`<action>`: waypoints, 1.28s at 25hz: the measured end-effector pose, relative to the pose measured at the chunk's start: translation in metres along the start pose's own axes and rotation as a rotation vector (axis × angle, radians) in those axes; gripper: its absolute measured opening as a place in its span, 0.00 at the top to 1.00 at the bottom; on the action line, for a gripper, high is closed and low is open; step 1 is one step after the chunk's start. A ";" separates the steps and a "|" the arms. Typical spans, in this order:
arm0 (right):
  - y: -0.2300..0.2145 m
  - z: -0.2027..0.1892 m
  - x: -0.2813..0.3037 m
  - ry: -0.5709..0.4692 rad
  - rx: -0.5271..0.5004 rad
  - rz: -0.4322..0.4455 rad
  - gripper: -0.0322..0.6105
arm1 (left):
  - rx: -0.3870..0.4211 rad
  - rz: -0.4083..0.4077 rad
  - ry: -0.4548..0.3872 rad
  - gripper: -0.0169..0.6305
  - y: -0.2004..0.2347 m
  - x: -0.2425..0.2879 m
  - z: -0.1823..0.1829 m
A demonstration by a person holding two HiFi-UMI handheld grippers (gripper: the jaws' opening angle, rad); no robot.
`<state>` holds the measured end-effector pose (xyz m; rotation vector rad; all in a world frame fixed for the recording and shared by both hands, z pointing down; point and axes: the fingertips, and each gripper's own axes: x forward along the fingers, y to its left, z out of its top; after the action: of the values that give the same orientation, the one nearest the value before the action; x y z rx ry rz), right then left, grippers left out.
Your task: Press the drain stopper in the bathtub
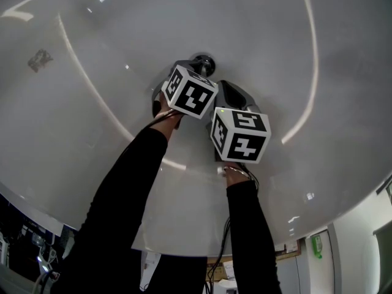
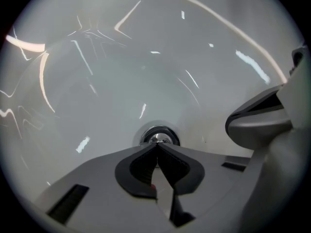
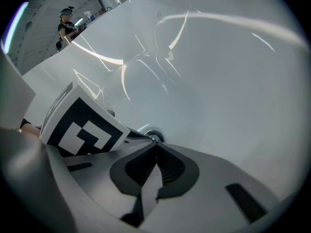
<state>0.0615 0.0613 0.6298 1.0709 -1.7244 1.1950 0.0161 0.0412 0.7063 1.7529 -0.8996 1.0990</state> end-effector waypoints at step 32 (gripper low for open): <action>-0.002 0.016 -0.028 -0.037 0.030 -0.047 0.95 | 0.039 -0.007 -0.044 0.96 -0.004 -0.026 0.004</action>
<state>0.0709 0.0518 0.6009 1.1514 -1.7045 1.1820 0.0116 0.0419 0.6798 1.8167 -0.9030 1.0837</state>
